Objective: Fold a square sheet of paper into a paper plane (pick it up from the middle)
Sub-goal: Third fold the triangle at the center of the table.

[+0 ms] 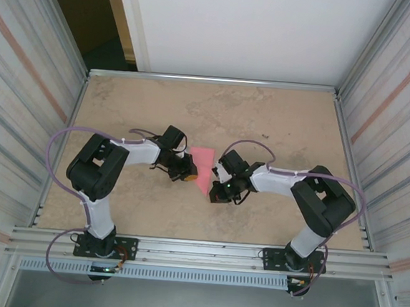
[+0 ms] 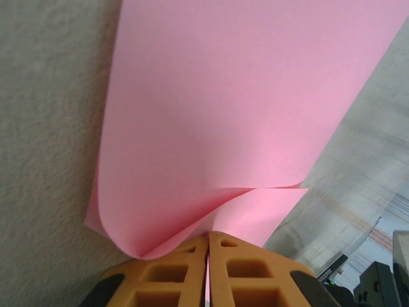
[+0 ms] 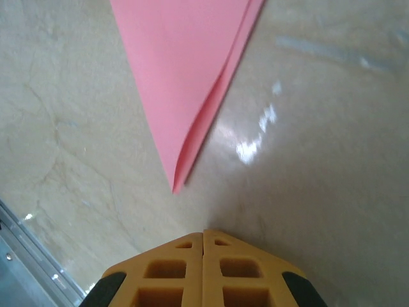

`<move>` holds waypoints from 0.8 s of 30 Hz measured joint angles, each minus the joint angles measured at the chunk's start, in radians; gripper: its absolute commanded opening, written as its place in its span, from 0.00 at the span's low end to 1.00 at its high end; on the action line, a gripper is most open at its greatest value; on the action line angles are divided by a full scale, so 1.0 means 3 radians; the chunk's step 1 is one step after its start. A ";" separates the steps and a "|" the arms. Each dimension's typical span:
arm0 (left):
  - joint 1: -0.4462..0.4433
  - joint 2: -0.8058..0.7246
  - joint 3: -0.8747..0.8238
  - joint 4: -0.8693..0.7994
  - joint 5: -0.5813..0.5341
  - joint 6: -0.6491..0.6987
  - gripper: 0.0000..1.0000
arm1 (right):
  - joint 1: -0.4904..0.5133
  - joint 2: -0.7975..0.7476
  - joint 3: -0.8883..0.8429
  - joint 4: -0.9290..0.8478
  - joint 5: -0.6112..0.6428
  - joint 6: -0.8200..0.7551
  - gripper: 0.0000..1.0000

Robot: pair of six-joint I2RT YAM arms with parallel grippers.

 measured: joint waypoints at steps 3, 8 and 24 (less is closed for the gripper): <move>0.0000 0.0000 0.0003 0.0000 0.0000 0.0000 0.11 | 0.0000 -0.0113 0.0023 -0.0009 0.0032 0.0013 0.02; 0.0000 0.0000 0.0005 0.0001 0.0001 -0.0001 0.11 | 0.0003 -0.0069 0.0220 0.0097 0.0034 0.0090 0.00; 0.0000 0.0000 0.0011 0.0006 0.0025 -0.0003 0.11 | 0.0003 0.0549 0.0552 0.0254 0.0117 0.0160 0.00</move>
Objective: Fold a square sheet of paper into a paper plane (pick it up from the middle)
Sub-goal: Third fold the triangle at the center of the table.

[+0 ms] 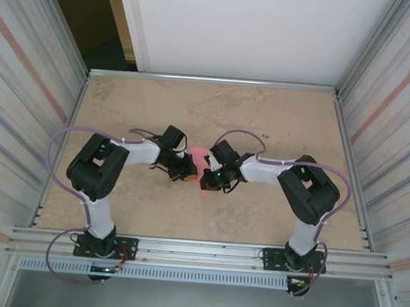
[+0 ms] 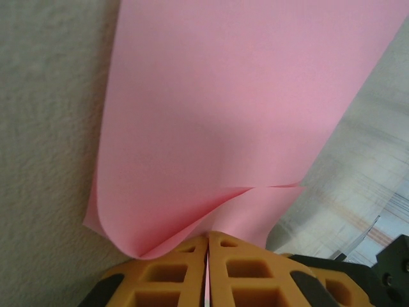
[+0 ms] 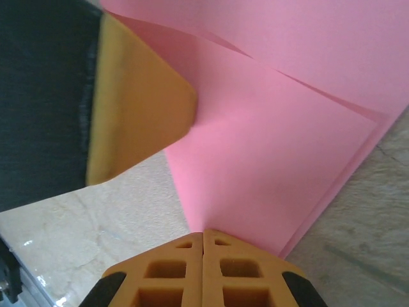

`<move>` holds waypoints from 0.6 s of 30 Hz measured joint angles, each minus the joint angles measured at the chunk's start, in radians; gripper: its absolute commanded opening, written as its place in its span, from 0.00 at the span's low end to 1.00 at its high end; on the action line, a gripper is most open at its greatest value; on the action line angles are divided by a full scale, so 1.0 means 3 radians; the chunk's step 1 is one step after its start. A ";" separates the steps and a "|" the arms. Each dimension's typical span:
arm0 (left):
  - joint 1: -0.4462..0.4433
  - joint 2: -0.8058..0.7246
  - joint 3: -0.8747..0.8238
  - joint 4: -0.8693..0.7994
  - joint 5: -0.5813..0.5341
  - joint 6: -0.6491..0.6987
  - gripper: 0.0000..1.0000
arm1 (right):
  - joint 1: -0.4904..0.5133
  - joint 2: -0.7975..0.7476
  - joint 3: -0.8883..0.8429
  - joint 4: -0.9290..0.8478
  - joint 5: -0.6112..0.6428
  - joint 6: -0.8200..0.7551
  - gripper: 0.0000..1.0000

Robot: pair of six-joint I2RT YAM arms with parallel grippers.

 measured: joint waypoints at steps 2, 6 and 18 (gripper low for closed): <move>0.0000 0.0000 0.0010 -0.0003 0.0000 0.0005 0.11 | -0.0003 0.0010 0.0000 0.0003 -0.0004 -0.0001 0.00; -0.0004 -0.0018 0.0006 0.0055 -0.0001 0.0090 0.11 | -0.0003 0.0013 0.0000 0.0003 0.0001 -0.0004 0.00; -0.0061 -0.0309 -0.0111 0.0235 -0.0100 0.0534 0.10 | -0.0003 0.0018 0.0000 0.0000 -0.0001 -0.0001 0.00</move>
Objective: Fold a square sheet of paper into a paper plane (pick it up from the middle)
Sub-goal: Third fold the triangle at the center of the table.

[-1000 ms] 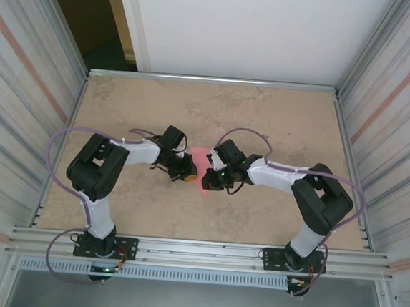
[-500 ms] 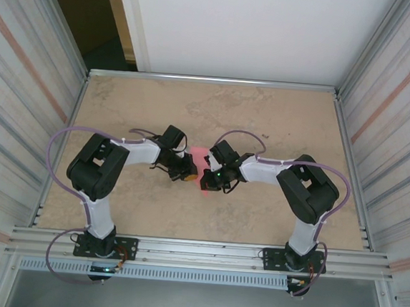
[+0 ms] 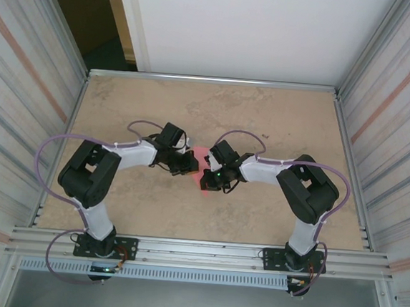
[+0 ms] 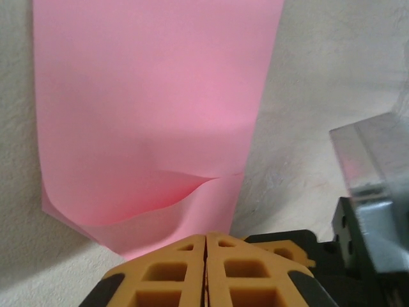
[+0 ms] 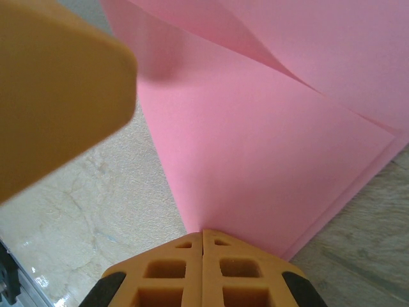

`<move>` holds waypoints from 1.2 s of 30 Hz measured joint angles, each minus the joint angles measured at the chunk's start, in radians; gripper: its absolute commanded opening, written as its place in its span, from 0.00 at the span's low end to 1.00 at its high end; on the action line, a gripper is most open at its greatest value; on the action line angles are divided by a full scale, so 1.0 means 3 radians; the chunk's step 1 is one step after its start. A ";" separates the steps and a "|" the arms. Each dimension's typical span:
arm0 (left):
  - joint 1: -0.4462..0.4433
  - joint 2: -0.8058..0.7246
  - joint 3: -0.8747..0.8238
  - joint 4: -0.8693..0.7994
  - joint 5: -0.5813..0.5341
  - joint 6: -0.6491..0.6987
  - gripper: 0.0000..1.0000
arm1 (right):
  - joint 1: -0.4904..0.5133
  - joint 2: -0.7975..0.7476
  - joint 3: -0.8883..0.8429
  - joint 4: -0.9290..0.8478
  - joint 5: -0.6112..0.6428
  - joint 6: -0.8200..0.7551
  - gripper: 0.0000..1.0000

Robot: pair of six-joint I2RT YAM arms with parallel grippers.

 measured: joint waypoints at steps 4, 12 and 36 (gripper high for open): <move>-0.0058 0.0001 -0.0086 0.0020 -0.0004 0.0065 0.10 | 0.0000 0.0004 0.0000 0.0000 -0.0003 0.0001 0.00; -0.0086 0.0111 -0.0085 0.0060 -0.0005 0.0118 0.10 | 0.0000 0.0019 0.0020 -0.0025 -0.0008 0.0001 0.00; 0.0404 0.0278 0.0045 -0.0132 0.0145 0.0416 0.09 | -0.0028 0.0109 0.0156 -0.0229 -0.0051 0.0083 0.00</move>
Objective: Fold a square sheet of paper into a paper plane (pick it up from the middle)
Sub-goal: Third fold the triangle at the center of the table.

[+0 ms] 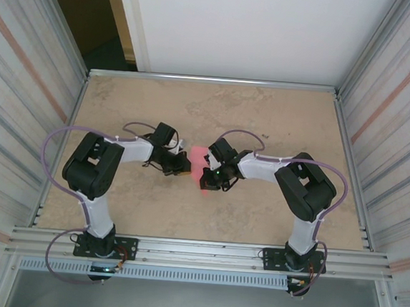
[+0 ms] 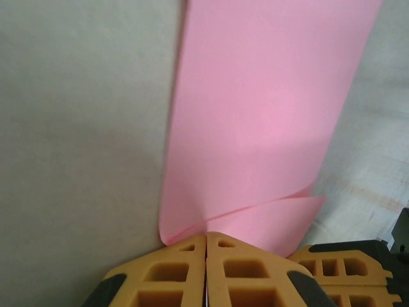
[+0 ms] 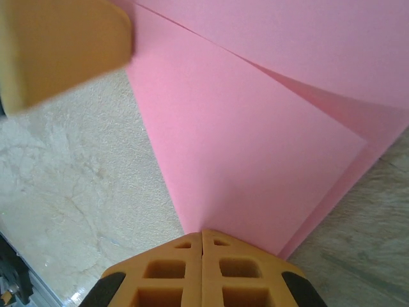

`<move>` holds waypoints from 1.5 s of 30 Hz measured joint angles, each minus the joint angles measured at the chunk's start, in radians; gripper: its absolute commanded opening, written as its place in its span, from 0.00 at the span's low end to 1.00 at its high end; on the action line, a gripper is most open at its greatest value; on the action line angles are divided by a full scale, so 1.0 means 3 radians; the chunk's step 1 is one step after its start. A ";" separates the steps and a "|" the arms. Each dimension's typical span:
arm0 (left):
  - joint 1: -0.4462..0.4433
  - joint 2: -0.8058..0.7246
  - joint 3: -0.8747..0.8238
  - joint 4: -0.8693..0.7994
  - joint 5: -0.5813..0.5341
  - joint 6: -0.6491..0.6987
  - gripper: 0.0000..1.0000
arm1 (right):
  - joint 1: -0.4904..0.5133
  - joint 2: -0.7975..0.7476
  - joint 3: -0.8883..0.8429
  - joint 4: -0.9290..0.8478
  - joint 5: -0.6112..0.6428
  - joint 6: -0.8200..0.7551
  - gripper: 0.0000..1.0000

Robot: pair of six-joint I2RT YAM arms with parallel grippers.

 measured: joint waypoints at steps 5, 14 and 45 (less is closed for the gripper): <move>0.0108 0.0094 0.0164 -0.0191 0.0027 0.0084 0.09 | 0.0000 0.0000 0.0004 -0.0001 -0.0009 0.0000 0.00; 0.0243 0.0145 0.0469 -0.0504 -0.0360 0.0228 0.10 | 0.0000 0.0005 0.0039 -0.0051 -0.0009 -0.0048 0.00; 0.0036 -0.0760 -0.0732 0.0796 -0.0032 -0.0978 0.46 | -0.0197 -0.0234 -0.0121 0.0264 0.0247 0.0614 0.16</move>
